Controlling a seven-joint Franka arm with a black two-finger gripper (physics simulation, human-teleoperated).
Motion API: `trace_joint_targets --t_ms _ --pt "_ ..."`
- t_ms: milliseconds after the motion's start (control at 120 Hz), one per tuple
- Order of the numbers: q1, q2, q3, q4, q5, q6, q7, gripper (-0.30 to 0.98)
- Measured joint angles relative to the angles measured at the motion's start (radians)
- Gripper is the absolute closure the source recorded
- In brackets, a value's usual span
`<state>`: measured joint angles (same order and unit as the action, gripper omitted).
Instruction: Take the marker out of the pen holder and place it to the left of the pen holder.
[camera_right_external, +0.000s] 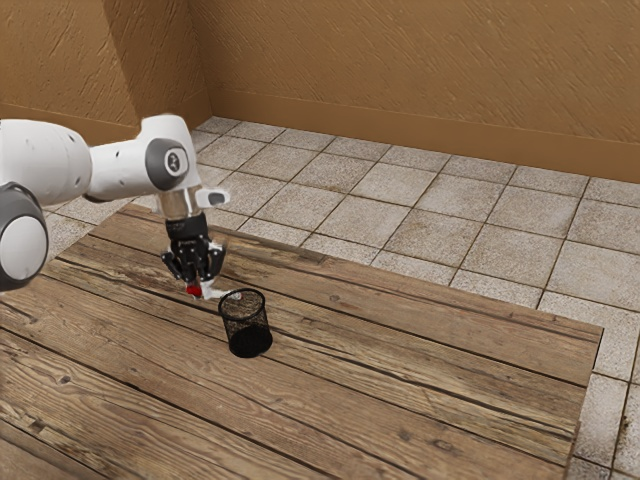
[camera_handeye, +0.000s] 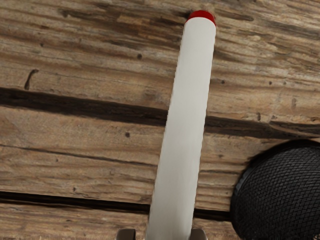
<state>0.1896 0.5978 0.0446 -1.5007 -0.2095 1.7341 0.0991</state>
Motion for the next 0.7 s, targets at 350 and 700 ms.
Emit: trace_joint_targets --t_ms 350,700 --pt "-0.002 0.009 0.001 -0.096 0.003 -0.03 0.027 0.56" --pt "-0.173 -0.521 0.034 -0.116 0.03 -0.097 0.061 0.11"
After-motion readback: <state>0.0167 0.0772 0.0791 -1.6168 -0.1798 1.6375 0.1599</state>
